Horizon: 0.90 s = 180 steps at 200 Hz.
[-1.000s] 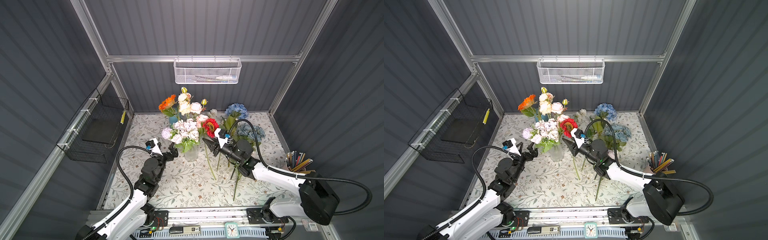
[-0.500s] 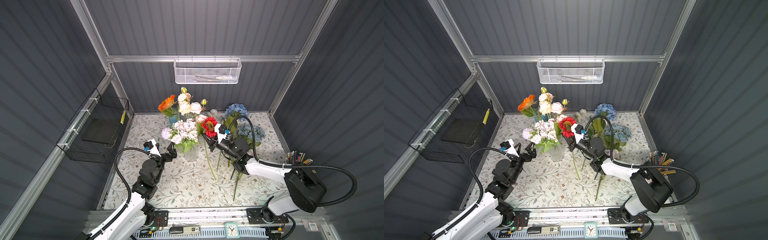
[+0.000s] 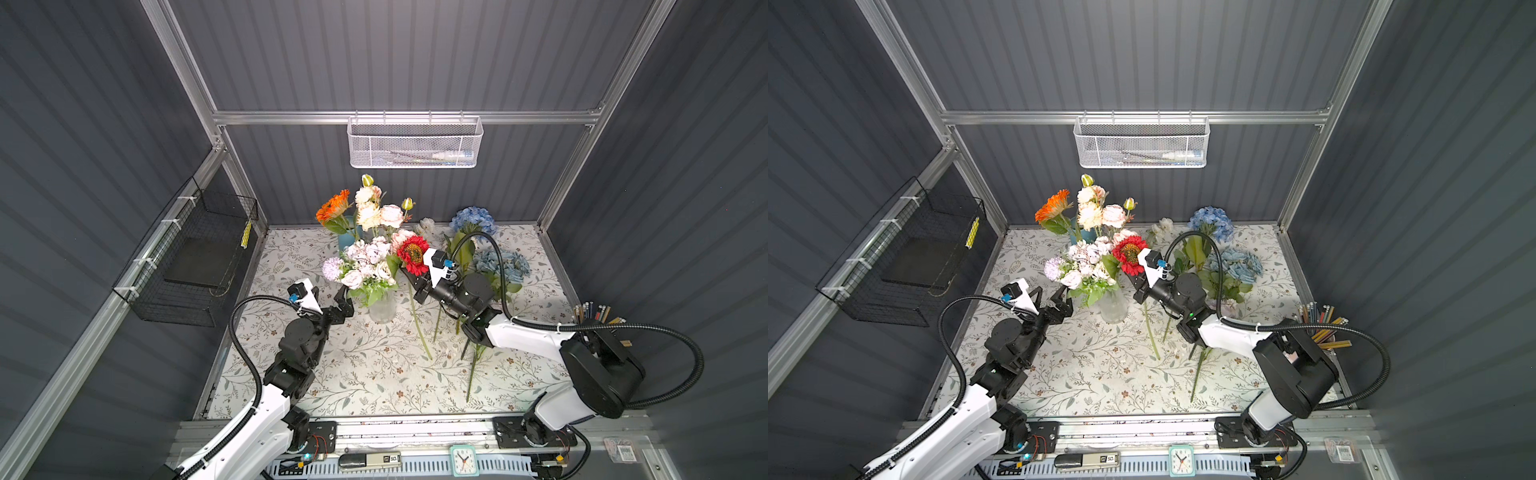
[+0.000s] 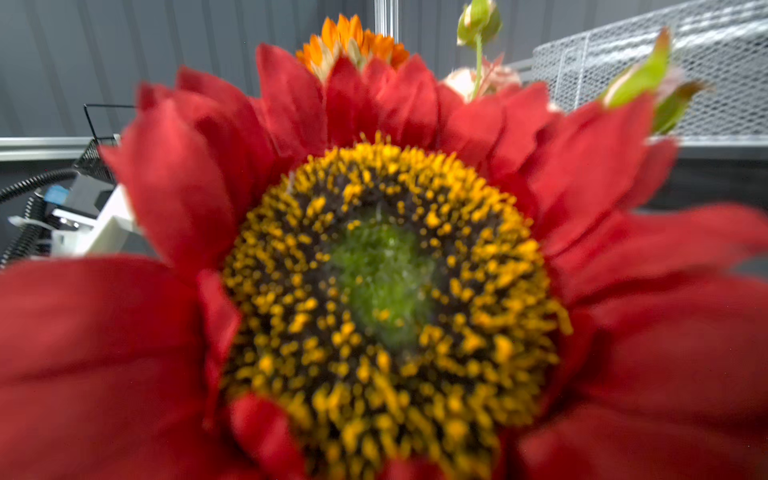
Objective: Arrange the flowers into the vase
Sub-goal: 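Lower the red gerbera stem into the glass vase with right gripper, then open right gripper and draw it back from the vase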
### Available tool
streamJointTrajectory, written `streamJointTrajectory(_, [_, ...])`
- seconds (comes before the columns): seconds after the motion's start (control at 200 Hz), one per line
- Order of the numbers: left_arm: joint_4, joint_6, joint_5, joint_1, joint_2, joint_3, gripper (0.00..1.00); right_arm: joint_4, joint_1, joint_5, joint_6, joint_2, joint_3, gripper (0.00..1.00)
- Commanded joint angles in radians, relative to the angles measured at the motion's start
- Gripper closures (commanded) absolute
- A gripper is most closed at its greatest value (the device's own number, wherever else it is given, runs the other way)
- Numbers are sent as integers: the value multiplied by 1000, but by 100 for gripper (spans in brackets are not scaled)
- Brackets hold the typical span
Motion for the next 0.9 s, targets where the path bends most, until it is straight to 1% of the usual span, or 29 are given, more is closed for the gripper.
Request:
streamJointTrajectory(0.0, [7, 8, -9, -2, 1, 28, 0, -51, 3, -7, -23, 53, 13, 100])
streamJointTrajectory(0.19, [-13, 10, -1, -2, -4, 39, 0, -54, 4, -15, -2, 122, 30, 100])
streamJointTrajectory(0.34, [-22, 11, 2, -1, -7, 42, 0, -59, 5, -15, 1, 115, 30, 100])
streamJointTrajectory(0.355, [-22, 11, 2, -1, -6, 42, 0, -59, 5, -15, 2, 112, 29, 98])
streamJointTrajectory(0.44, [-27, 11, 2, -1, -6, 42, 0, -60, 5, -15, 0, 86, 17, 82])
streamJointTrajectory(0.535, [-45, 8, -4, 0, -10, 41, 0, -65, 5, -10, -6, 40, -12, 69])
streamJointTrajectory(0.67, [-97, -2, -14, 0, -35, 26, 0, -118, 2, -2, -23, -49, -70, 56])
streamJointTrajectory(0.79, [-190, -22, -33, 2, -84, 5, 0, -223, 2, -7, -46, -121, -106, 46])
streamJointTrajectory(0.896, [-277, -49, -54, 4, -138, -22, 0, -258, 3, -7, -44, -161, -143, 36])
